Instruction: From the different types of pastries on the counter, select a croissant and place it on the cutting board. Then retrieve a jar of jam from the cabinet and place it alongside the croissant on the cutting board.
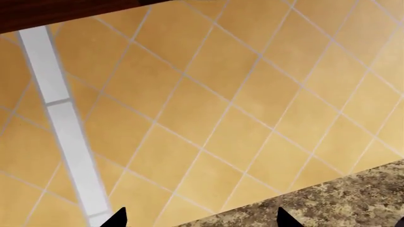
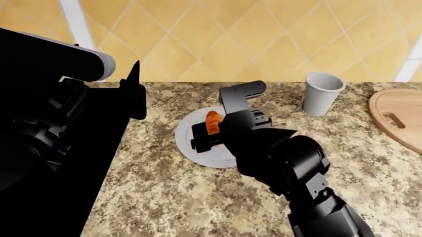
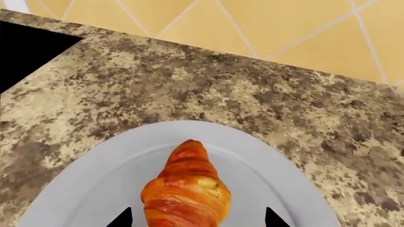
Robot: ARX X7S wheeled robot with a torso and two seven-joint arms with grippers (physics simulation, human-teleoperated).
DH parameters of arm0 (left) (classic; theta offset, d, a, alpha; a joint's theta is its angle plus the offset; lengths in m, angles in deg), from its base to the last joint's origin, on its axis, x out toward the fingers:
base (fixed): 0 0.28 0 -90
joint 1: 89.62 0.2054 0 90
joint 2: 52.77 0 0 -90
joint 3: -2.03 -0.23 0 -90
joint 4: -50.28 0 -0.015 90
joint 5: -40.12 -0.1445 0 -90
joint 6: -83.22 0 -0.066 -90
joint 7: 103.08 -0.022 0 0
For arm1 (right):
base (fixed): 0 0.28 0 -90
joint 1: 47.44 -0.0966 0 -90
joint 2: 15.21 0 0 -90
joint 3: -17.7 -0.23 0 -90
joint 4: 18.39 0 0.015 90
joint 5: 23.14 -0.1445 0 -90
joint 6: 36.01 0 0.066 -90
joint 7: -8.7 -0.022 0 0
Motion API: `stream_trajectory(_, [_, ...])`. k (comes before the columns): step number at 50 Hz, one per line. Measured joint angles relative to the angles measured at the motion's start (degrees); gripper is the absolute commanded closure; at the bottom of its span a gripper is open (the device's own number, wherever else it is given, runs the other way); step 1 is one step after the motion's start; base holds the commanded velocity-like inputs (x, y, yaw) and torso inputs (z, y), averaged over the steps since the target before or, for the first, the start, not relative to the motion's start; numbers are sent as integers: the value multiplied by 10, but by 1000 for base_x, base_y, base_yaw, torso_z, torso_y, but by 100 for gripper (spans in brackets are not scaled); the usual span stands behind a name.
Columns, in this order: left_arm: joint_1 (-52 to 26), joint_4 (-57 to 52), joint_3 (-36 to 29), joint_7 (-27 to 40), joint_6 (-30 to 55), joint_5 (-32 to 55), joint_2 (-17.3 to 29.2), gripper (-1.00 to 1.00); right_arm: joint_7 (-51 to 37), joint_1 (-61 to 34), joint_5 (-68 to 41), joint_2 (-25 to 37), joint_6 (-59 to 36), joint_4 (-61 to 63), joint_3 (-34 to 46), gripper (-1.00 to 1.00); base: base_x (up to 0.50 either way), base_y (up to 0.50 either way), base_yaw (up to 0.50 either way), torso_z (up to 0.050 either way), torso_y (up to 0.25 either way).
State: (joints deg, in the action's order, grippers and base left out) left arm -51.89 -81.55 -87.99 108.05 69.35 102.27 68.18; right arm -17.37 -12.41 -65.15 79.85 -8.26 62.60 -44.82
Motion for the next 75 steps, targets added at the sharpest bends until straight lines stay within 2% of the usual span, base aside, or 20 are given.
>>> stream_trajectory(20, [0, 3, -3, 8, -5, 8, 7, -100, 18, -1, 1, -5, 28, -46, 23, -100, 0, 0, 0, 0, 0])
stream_trajectory(21, [0, 3, -3, 8, -5, 9, 7, -100, 18, -1, 1, -5, 29, -48, 23, 100, 0, 0, 0, 0, 0])
stream_trajectory(39, [6, 2, -1, 13, -13, 17, 13, -100, 5, -9, -20, 3, 21, -37, 21, 100, 0, 0, 0, 0, 0])
stream_trajectory(56, [8, -6, 7, 28, -13, 37, 16, -100, -64, -27, -119, 66, -74, 155, -59, 100, -50, -27, 0, 0, 0])
stream_trajectory(66, [15, -8, -1, 29, -23, 34, 13, -100, -105, -36, -187, 100, -120, 247, -123, 100, -323, -361, 0, 0, 0])
stream_trajectory(75, [19, -8, -10, 29, -31, 30, 10, -100, -123, -41, -217, 125, -122, 294, -172, 100, -1, -500, 0, 0, 0])
